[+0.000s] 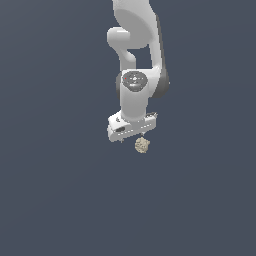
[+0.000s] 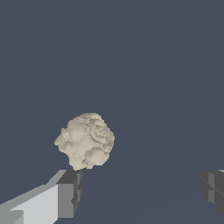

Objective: Pick up the object and move it to a goal position.

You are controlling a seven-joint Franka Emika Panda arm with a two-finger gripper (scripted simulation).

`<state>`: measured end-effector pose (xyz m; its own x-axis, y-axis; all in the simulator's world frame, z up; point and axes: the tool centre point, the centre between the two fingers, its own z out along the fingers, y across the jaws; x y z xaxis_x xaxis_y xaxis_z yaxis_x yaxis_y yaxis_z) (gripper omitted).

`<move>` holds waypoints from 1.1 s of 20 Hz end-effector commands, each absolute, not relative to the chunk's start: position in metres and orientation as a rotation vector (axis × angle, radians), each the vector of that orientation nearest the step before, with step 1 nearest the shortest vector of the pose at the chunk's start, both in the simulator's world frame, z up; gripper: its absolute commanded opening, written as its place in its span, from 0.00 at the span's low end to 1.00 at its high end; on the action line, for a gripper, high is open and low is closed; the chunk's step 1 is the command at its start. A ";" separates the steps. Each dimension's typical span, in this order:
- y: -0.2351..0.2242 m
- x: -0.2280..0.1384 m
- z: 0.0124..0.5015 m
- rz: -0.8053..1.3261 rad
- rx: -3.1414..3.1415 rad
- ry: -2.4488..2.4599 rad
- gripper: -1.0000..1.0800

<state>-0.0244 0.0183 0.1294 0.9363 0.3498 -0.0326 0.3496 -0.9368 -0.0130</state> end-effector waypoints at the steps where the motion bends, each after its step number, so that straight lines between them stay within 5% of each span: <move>1: 0.026 -0.026 0.124 0.047 -3.059 -0.693 0.96; 22: 0.072 -0.042 0.094 0.002 -2.781 -1.461 0.96</move>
